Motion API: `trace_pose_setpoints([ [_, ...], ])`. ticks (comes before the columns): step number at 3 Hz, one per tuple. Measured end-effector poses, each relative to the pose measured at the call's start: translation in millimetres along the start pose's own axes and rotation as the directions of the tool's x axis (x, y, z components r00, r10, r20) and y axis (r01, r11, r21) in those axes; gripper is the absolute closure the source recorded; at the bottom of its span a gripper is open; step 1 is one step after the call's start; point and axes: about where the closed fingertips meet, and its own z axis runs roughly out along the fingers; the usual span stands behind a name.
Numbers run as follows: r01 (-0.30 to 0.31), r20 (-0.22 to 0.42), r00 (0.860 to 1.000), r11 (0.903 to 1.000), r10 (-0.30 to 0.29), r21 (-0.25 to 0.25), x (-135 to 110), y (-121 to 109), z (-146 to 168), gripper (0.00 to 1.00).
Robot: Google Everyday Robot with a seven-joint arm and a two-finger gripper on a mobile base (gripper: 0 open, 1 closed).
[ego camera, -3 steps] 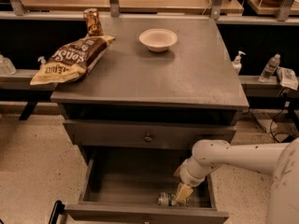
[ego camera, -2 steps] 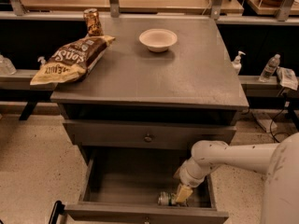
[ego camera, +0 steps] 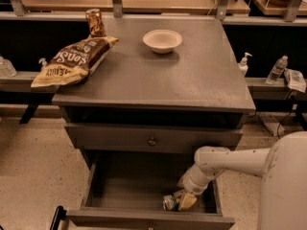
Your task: Pick 7up can from middle drawer and place on counter
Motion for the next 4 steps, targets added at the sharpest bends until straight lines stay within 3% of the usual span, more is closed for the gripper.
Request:
trace_pose_setpoints([
  [1,0.001,0.0,1.0,0.9997,-0.001,-0.026,1,3,11,0.35],
  [3,0.013,0.032,0.999,0.9992,-0.012,-0.037,1,7,19,0.79],
  [4,0.008,0.109,0.994,0.9999,-0.007,-0.011,2,8,6,0.99],
])
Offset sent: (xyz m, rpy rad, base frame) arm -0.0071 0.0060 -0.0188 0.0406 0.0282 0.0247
